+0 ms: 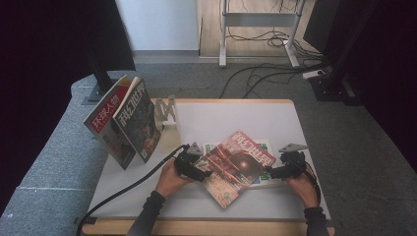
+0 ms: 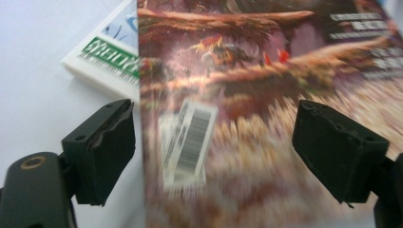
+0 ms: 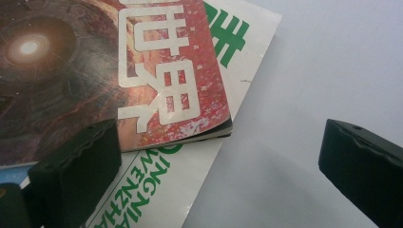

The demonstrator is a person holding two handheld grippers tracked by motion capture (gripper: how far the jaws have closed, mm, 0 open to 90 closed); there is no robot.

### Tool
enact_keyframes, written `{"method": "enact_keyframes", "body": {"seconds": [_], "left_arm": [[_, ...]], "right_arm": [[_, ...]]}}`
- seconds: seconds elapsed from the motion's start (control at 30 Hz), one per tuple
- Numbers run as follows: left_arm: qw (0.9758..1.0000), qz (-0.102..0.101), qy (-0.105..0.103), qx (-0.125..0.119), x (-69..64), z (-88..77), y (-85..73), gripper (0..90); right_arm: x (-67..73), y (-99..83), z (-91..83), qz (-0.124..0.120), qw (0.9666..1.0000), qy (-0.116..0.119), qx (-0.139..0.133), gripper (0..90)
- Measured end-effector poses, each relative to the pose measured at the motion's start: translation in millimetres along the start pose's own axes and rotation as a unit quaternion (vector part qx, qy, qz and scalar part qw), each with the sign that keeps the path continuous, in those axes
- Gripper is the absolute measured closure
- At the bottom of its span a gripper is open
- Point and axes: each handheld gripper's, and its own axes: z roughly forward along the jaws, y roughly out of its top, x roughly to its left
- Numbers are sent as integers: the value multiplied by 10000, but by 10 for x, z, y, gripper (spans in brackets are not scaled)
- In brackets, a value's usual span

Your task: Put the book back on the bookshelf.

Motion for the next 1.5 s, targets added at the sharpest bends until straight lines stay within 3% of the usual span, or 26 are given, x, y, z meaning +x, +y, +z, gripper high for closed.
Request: {"method": "enact_keyframes", "body": {"seconds": [0.2, 0.23, 0.3, 0.37, 0.43, 0.6, 0.9, 1.17, 1.23, 1.33, 1.5], "left_arm": [[9988, 266, 113, 404, 87, -247, -180, 290], [9987, 273, 81, 426, 109, -267, -210, 356], [9988, 204, 25, 451, 155, -269, -255, 407], [9984, 220, -192, 489, 183, -228, -277, 493], [9979, 253, -234, 556, 182, -186, -279, 517], [9979, 314, -231, 520, 147, -167, -253, 520], [9978, 416, -295, 430, -10, -2, -85, 514], [9969, 534, -326, 468, -68, 47, -15, 523], [9966, 502, -477, 455, -44, 30, -2, 440], [9979, 335, -443, 332, -2, 5, 27, 370], [9994, 133, -307, 111, 30, 81, 45, 235]], "right_arm": [[-1, -12, -5, -4, 10000, 22, -26, 16], [0, -10, -5, -12, 10000, 18, -20, 16], [4, -4, -6, -17, 10000, 4, -8, 16], [5, 2, -7, -27, 10000, 2, 1, 18], [7, 1, -11, -29, 10000, 15, -3, 32], [-18, -34, -58, -19, 10000, 89, 36, 58], [-130, -136, -336, 202, 9995, 227, -70, 44], [-96, -237, -287, 451, 9969, 640, 34, 7], [-63, -244, -229, 512, 9955, 797, 62, 7], [-39, -241, -194, 556, 9944, 888, 105, 6], [-17, -238, -121, 751, 9898, 1200, 151, 7]]}}
